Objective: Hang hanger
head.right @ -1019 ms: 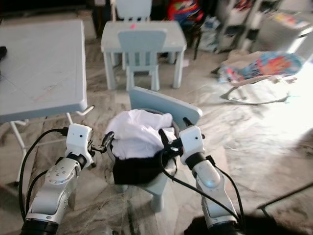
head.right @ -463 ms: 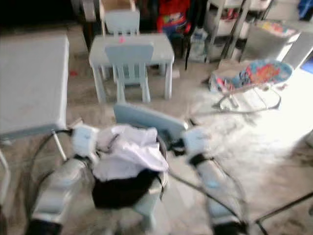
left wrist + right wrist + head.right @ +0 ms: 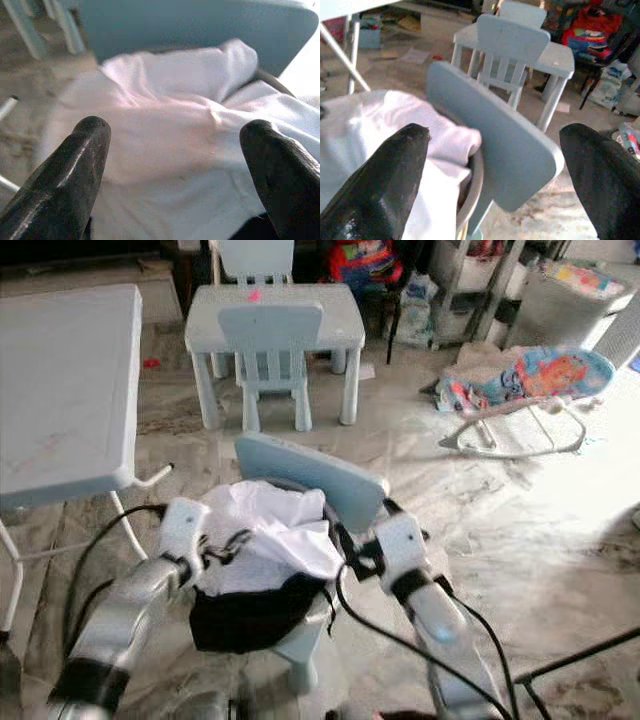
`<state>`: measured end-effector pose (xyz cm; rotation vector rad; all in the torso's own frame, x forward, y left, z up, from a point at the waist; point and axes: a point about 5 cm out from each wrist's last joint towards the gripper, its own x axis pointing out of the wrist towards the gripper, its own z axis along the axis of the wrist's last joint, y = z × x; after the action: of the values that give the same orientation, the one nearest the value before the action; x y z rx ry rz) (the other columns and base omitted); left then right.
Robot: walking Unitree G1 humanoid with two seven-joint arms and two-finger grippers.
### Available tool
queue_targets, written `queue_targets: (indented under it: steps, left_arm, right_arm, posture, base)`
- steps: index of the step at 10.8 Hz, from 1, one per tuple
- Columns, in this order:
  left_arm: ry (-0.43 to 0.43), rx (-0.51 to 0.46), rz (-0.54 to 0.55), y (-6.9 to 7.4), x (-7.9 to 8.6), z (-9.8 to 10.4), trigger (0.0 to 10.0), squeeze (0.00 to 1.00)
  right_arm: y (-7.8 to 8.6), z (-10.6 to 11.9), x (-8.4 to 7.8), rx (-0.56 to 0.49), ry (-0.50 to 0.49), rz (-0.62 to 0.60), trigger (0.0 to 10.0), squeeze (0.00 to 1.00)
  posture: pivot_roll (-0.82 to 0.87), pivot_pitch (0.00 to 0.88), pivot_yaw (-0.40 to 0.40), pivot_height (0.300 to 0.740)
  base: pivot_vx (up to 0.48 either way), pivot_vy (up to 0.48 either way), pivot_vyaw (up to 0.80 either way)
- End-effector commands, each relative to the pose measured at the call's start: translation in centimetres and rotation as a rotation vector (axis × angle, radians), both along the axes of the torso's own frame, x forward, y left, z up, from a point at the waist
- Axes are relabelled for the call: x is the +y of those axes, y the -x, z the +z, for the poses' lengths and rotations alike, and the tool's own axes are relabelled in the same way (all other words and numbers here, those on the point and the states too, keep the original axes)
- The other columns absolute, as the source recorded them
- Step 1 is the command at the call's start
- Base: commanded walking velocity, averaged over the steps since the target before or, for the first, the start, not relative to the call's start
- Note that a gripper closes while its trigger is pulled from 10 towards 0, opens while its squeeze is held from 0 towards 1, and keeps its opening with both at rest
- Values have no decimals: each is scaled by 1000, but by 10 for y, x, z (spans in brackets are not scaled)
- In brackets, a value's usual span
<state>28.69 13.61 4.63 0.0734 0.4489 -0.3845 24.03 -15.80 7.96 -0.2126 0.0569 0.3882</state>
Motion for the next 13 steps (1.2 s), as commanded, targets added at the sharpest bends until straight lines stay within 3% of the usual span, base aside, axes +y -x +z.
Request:
queue_targets:
  steps: [1, 3, 5, 6, 7, 11, 13]
  left_arm:
    - [34, 14, -36, -5, -4, -1, 10000, 0]
    - [66, 71, -68, -17, -15, -8, 10000, 0]
    - [101, 119, -72, -24, -31, -16, 10000, 0]
    - [84, 152, -43, -23, -32, -23, 1804, 0]
    - [77, 160, -42, -22, -33, -25, 0, 0]
    - [51, 150, 70, -29, -17, -26, 0, 0]
    - [53, 161, 101, -25, -12, -30, 0, 0]
  right_arm:
    - [1, 10, -4, -24, 23, 5, 10000, 0]
    - [7, 16, -20, -23, 58, -26, 10000, 0]
    - [14, 16, -17, 4, 66, 5, 10000, 0]
    - [18, 13, -12, 31, 80, 55, 10000, 0]
    - [19, 12, -10, 41, 80, 72, 10000, 0]
    - [2, 7, -3, 54, 98, 99, 10000, 0]
    - [-2, 6, 3, 46, 90, 116, 10000, 0]
  posture:
    - [-143, 98, -35, 740]
    - [-197, 106, -32, 740]
    - [-229, 103, -35, 740]
    - [-229, 99, -37, 740]
    - [-228, 94, -38, 740]
    - [-163, 46, -37, 740]
    - [-136, 30, -38, 740]
  base:
    - [0, 0, 0]
    - [0, 0, 0]
    - [0, 0, 0]
    - [0, 0, 0]
    - [0, 0, 0]
    - [0, 0, 0]
    - [0, 0, 0]
